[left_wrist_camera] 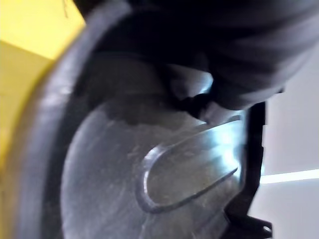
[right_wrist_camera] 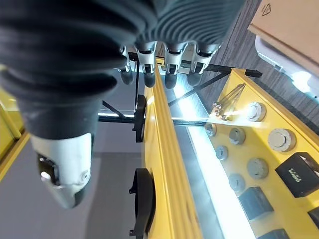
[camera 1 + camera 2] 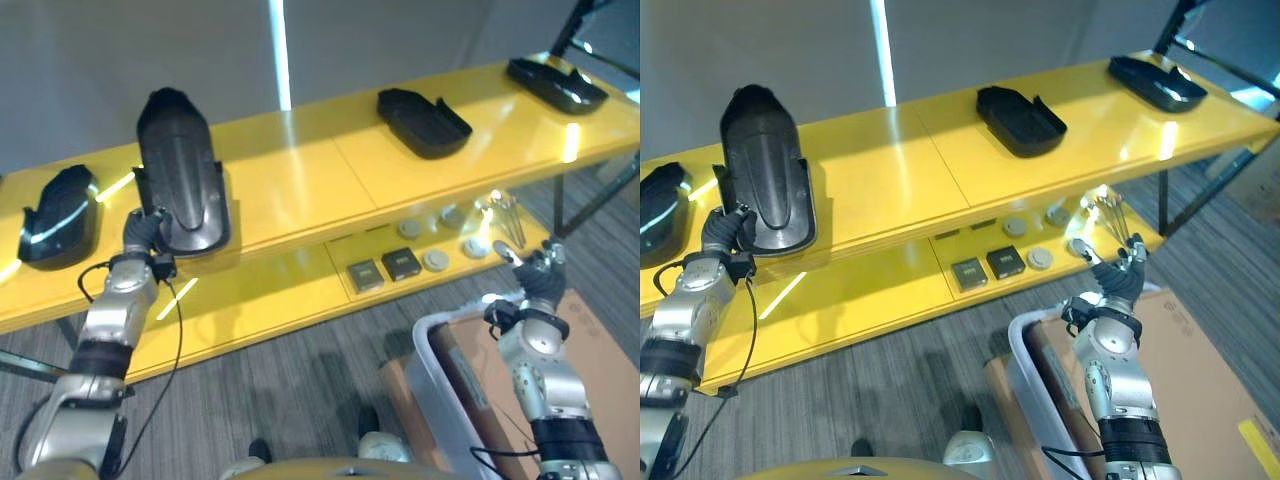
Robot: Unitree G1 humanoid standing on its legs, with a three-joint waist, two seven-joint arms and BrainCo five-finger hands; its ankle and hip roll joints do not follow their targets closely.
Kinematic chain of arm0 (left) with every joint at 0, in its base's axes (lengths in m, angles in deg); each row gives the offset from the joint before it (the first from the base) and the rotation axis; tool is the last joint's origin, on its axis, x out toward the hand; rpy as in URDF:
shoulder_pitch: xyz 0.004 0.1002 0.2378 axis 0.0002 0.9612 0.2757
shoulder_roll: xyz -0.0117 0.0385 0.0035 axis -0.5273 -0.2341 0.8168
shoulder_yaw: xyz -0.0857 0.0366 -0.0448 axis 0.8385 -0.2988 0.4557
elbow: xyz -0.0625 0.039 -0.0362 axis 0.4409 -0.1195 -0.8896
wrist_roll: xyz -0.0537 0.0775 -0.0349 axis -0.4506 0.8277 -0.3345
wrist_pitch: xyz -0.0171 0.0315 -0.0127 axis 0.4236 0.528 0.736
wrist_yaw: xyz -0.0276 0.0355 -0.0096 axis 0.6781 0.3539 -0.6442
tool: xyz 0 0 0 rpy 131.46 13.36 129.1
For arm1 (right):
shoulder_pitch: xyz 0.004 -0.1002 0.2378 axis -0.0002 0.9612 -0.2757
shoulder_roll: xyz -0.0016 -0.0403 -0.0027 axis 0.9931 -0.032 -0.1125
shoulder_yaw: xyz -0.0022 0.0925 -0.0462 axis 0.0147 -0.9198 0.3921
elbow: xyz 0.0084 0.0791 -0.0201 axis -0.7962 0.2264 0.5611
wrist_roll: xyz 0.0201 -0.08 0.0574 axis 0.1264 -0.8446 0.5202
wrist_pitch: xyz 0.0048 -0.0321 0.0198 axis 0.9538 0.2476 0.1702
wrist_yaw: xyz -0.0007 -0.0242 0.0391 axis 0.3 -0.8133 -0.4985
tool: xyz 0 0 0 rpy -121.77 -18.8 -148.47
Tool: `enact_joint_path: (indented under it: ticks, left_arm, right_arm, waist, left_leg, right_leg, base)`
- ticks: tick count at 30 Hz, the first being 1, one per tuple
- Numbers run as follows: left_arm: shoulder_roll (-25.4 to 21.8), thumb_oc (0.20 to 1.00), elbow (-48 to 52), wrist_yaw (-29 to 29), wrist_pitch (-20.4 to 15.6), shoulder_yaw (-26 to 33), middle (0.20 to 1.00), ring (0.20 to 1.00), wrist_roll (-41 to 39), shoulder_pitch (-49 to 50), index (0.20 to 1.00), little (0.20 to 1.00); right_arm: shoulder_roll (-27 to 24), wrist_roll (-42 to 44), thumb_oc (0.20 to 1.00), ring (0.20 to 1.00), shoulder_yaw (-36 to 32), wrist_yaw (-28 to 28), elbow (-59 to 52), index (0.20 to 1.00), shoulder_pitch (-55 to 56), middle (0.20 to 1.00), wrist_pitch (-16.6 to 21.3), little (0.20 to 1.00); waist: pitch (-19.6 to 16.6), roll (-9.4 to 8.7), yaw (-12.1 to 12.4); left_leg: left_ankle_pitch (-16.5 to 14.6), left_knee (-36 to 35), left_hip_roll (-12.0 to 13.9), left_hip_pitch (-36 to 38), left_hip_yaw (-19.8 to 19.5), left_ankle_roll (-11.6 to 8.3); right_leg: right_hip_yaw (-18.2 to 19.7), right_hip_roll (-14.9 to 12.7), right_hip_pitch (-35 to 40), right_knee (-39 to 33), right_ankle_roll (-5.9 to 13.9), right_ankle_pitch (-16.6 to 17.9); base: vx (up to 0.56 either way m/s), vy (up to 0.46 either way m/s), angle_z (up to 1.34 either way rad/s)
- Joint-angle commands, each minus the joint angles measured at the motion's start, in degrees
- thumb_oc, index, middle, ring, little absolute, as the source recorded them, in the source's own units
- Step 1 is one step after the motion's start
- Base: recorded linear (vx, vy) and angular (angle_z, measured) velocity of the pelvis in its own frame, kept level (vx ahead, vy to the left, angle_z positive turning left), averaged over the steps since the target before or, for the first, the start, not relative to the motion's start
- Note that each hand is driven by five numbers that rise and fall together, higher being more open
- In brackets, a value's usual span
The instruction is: Move parts from the plastic box to the shelf.
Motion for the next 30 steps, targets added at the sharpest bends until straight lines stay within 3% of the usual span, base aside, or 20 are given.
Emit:
enact_joint_path:
  ticks: [1, 6, 14, 23, 30]
  left_arm:
    - [-0.51, 0.2, 0.14, 5.67, -7.18, -0.11, 0.2, 0.2, -0.88, -9.96, 0.2, 0.2]
    - [0.91, 0.2, -4.91, 11.2, -6.92, -2.26, 0.2, 0.2, -5.03, -16.12, 0.2, 0.2]
    - [-0.7, 0.2, -9.43, 21.07, -4.55, -2.83, 0.2, 0.2, -9.15, -19.69, 0.2, 0.2]
    - [-5.97, 0.2, -16.86, 23.5, 1.67, -2.37, 0.2, 0.2, -4.04, -21.27, 0.2, 0.2]
    - [-8.28, 0.2, -19.71, 22.41, 2.0, -2.54, 0.2, 0.2, -2.64, -21.85, 0.2, 0.2]
  right_arm:
    - [-5.82, 0.73, 1.0, 1.0, 1.41, 2.39, -0.65, 1.0, -7.07, 1.0, 1.97, 1.0]
    - [-7.58, 0.47, 1.0, 1.0, 3.29, 3.53, -0.08, 1.0, -9.85, 1.0, 1.12, 1.0]
    - [-8.78, 0.61, 1.0, 1.0, 4.65, 5.41, 0.36, 1.0, -9.84, 1.0, 1.62, 1.0]
    - [-10.53, 1.47, 1.0, 1.0, 5.21, 6.6, 1.06, 1.0, -9.27, 1.0, 0.53, 1.0]
    - [-10.98, 2.97, 1.0, 1.0, 6.32, 5.96, 1.57, 1.0, -10.43, 1.0, 0.22, 1.0]
  waist:
    - [2.41, 1.44, -1.98]
    - [6.34, 1.87, -4.34]
    - [8.31, 1.36, -6.29]
    - [8.63, 0.35, -6.84]
    - [9.43, -1.43, -6.12]
  left_leg:
    - [0.91, 2.81, 3.3, -5.42, -2.81, 0.13]
    - [1.02, 4.72, 3.16, -7.9, -1.91, 0.11]
    - [1.21, 4.27, 3.3, -7.54, -0.45, 0.14]
    - [1.17, 3.69, 3.73, -6.61, 0.49, -0.09]
    - [0.74, 4.6, 4.08, -7.38, -0.12, -0.07]
  right_leg:
    - [4.35, -1.35, -3.55, 6.87, 1.7, -4.46]
    - [5.86, -1.71, -6.98, 8.97, 1.24, -4.61]
    - [6.68, -1.39, -7.36, 8.33, 0.76, -4.35]
    - [6.76, -0.96, -6.03, 6.72, 0.56, -4.21]
    - [6.66, -0.67, -5.71, 6.3, 0.32, -4.07]
  base:
    - [-0.12, 0.173, -0.07]
    - [-0.05, 0.091, -0.13]
    - [0.0, 0.039, -0.1]
    - [0.03, 0.017, -0.03]
    - [0.0, 0.0, 0.0]
